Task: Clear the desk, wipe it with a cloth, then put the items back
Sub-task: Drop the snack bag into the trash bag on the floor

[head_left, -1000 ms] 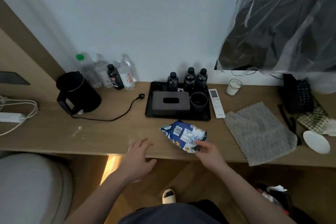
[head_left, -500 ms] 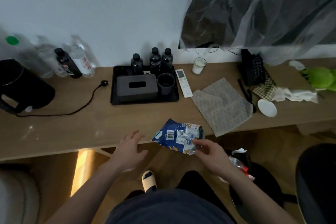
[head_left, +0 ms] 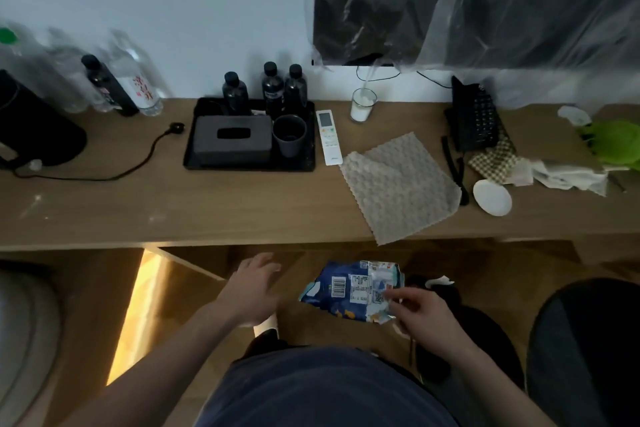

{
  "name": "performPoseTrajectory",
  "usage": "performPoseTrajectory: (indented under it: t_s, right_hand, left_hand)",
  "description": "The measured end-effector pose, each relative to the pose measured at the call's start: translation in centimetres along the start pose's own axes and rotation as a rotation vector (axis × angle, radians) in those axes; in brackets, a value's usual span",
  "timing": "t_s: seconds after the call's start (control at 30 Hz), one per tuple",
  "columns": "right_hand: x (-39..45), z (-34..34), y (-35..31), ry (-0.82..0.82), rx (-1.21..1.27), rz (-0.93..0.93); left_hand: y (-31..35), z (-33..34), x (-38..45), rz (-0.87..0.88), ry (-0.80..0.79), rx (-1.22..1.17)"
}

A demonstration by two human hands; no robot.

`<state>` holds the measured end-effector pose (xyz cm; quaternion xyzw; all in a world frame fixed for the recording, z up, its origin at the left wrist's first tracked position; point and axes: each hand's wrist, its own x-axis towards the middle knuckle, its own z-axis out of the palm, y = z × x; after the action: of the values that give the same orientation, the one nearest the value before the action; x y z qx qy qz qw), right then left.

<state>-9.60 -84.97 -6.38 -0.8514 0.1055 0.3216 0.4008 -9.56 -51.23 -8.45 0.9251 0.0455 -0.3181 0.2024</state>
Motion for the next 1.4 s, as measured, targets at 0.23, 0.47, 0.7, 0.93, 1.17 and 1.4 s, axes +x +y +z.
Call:
performPoseTrajectory:
  t_s: [0.23,0.47,0.7,0.93,1.17,1.4]
  right_hand:
    - [0.3,-5.0,11.0,-0.029,0.006,0.181]
    - [2.7,-6.8,19.7,-0.03,0.049,0.337]
    - [4.2,-6.9,22.4,0.031,0.143,0.494]
    - [8.1,-6.1,24.9,0.126,0.177,0.577]
    - [16.1,-2.7,28.5,0.312,0.409,0.635]
    - [24.9,1.2,35.4,0.41,0.481,0.674]
  left_hand:
    - [9.6,8.0,-0.3,-0.044,-0.104,-0.055]
    - [17.9,14.1,-1.0,-0.03,-0.147,-0.048]
    - [19.3,16.3,-1.9,0.017,-0.199,0.097]
    - [17.6,17.9,2.6,0.019,-0.275,0.195]
    - [16.0,22.4,12.5,0.005,-0.324,0.238]
    - [15.2,28.5,20.6,0.051,-0.311,0.247]
